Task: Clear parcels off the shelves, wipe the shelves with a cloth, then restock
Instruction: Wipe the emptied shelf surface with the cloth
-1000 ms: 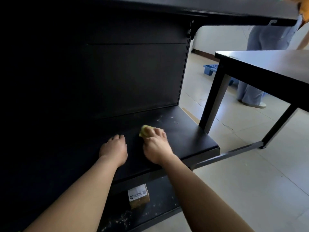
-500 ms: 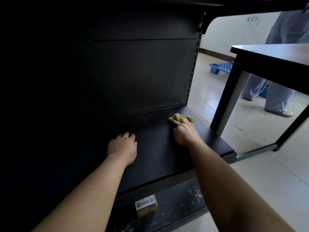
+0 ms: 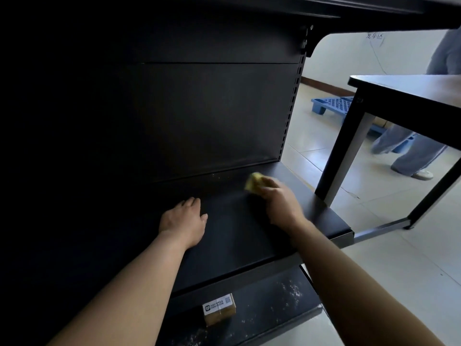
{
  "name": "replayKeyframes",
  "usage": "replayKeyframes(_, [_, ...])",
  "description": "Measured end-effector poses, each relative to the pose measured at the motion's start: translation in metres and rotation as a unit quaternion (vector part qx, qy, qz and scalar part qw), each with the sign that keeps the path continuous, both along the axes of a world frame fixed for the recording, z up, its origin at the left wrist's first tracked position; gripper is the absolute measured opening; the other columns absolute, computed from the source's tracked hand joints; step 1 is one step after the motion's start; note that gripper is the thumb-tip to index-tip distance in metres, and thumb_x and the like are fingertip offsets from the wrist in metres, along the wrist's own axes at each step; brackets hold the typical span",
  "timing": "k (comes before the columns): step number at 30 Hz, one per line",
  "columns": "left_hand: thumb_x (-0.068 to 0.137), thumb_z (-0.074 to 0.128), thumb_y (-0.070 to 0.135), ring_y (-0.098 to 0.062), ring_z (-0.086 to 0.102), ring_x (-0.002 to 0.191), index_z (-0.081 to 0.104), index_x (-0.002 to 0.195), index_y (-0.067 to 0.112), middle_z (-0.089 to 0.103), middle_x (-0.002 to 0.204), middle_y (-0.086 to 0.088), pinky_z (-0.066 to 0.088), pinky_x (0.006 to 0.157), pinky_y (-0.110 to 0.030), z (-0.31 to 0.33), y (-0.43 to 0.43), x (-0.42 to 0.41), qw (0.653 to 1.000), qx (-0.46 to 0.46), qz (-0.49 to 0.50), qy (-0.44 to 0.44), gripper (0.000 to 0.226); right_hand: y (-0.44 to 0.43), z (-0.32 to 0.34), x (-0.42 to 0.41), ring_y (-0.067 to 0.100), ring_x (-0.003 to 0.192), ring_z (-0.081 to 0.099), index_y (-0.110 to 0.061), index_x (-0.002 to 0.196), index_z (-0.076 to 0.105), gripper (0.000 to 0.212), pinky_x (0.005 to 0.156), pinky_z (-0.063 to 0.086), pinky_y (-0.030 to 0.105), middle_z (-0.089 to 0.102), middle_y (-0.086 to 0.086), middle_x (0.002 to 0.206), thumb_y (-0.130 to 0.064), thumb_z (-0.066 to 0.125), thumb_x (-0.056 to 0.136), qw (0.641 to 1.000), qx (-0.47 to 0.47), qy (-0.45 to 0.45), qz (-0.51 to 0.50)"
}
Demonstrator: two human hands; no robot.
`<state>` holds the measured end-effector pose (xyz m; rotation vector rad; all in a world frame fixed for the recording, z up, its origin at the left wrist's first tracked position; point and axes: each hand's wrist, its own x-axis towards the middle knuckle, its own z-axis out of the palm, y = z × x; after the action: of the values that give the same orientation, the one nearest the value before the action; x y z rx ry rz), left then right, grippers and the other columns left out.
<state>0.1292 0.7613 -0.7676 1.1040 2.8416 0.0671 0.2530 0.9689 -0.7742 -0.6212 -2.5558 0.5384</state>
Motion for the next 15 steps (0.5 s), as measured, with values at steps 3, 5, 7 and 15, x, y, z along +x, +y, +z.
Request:
replayKeyframes(3, [0.101, 0.032, 0.037, -0.02, 0.03, 0.14, 0.024, 0.149, 0.017, 0.023, 0.157, 0.0, 0.034, 0.107, -0.037, 0.003, -0.001, -0.006, 1.0, 0.007, 0.01, -0.006, 0.052, -0.027, -0.008, -0.036, 0.02, 0.137, 0.038, -0.024, 0.129, 0.061, 0.056, 0.115, 0.027, 0.029, 0.045, -0.002, 0.146, 0.004, 0.048, 0.083, 0.986, 0.048, -0.052, 0.149])
replayKeyframes(5, [0.101, 0.032, 0.035, -0.02, 0.032, 0.139, 0.029, 0.147, 0.018, 0.023, 0.157, 0.001, 0.035, 0.106, -0.037, 0.003, -0.001, -0.01, 1.0, 0.008, 0.012, -0.009, 0.049, -0.03, -0.009, -0.054, 0.016, 0.142, 0.029, -0.028, 0.135, 0.055, 0.061, 0.117, 0.022, 0.026, 0.038, -0.007, 0.151, 0.003, 0.044, 0.083, 0.983, 0.046, -0.081, 0.158])
replayKeyframes(7, [0.101, 0.031, 0.034, -0.021, 0.03, 0.14, 0.032, 0.146, 0.018, 0.022, 0.157, 0.0, 0.035, 0.107, -0.038, 0.002, 0.0, -0.012, 1.0, 0.005, 0.016, -0.012, 0.048, -0.032, -0.009, -0.071, 0.013, 0.143, 0.023, -0.029, 0.138, 0.051, 0.061, 0.117, 0.018, 0.024, 0.034, -0.009, 0.153, 0.0, 0.043, 0.085, 0.979, 0.047, -0.099, 0.171])
replayKeyframes(15, [0.1, 0.028, 0.035, -0.026, 0.043, 0.128, 0.039, 0.141, 0.024, 0.039, 0.146, -0.003, 0.042, 0.096, -0.04, 0.002, 0.015, -0.022, 0.998, -0.032, -0.004, 0.052, 0.044, -0.031, -0.008, -0.129, 0.009, 0.146, 0.01, -0.032, 0.145, 0.039, 0.059, 0.12, 0.003, 0.025, 0.022, -0.014, 0.156, -0.007, 0.043, 0.092, 0.97, 0.061, -0.151, 0.182])
